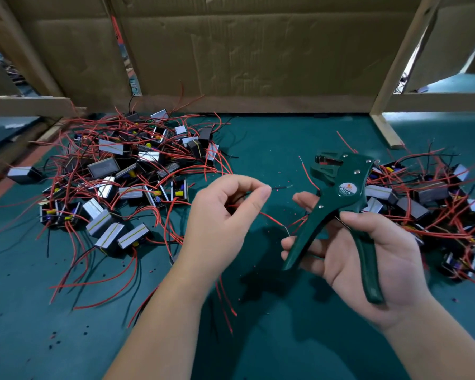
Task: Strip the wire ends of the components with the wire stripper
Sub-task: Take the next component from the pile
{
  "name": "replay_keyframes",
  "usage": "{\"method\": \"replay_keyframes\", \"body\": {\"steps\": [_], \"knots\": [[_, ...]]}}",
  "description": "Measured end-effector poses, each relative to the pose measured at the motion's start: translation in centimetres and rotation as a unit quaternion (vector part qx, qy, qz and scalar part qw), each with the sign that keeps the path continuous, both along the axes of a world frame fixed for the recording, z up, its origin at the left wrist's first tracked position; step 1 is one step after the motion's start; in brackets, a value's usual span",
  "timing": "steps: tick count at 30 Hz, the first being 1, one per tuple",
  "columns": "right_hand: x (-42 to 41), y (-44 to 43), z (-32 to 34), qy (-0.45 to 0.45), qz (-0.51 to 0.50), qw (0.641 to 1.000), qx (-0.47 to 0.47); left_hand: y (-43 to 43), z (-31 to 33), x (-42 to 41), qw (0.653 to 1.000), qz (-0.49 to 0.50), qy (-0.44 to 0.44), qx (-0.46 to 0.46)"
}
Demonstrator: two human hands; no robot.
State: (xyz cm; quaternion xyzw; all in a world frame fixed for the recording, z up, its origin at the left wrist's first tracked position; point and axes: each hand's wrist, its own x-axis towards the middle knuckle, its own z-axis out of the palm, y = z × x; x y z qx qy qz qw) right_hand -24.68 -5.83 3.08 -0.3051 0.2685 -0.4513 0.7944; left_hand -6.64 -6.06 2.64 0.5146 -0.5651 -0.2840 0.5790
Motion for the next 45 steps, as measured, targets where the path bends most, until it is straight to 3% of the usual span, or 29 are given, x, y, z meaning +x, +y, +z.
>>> {"method": "replay_keyframes", "body": {"steps": [5, 9, 14, 21, 45], "knots": [[-0.6, -0.6, 0.5, 0.058, 0.140, 0.988, 0.028, 0.1, 0.7, 0.5, 0.999, 0.002, 0.043, -0.022], [-0.8, -0.1, 0.3, 0.047, 0.213, 0.976, -0.003, 0.2, 0.9, 0.6, 1.000, -0.001, 0.013, -0.025], [-0.5, 0.1, 0.5, 0.058, 0.194, 0.979, -0.026, 0.0, 0.7, 1.0, 0.998, 0.005, -0.047, -0.030], [-0.1, 0.4, 0.2, 0.093, 0.176, 0.979, -0.039, -0.4, 0.2, 1.3, 0.997, 0.022, -0.064, -0.048], [0.0, 0.6, 0.1, 0.088, 0.179, 0.979, -0.046, -0.3, 0.5, 1.1, 0.990, 0.045, -0.115, -0.069]]}}
